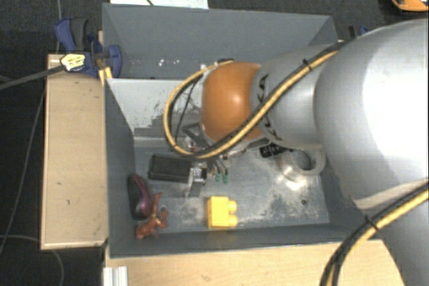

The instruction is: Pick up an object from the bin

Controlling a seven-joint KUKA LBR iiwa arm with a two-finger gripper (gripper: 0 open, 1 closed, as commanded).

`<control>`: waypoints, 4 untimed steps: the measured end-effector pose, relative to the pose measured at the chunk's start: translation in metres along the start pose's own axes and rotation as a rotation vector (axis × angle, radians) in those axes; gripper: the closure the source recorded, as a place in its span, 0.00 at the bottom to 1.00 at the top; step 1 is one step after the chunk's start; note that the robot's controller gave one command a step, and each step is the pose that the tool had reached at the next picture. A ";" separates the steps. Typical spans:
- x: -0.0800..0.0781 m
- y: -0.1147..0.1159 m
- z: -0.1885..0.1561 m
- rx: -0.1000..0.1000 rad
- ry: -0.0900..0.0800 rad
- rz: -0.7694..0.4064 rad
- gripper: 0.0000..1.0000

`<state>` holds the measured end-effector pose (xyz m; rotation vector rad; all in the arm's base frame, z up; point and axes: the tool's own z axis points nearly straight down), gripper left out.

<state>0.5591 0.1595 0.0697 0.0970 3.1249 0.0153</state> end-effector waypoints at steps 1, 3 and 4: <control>0.001 -0.003 -0.001 0.007 0.011 0.232 1.00; 0.004 -0.004 -0.015 0.012 0.022 0.234 1.00; 0.001 -0.002 -0.057 0.008 0.014 0.233 1.00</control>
Offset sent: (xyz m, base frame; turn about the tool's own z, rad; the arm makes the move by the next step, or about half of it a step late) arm 0.0000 0.0000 0.0000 0.0000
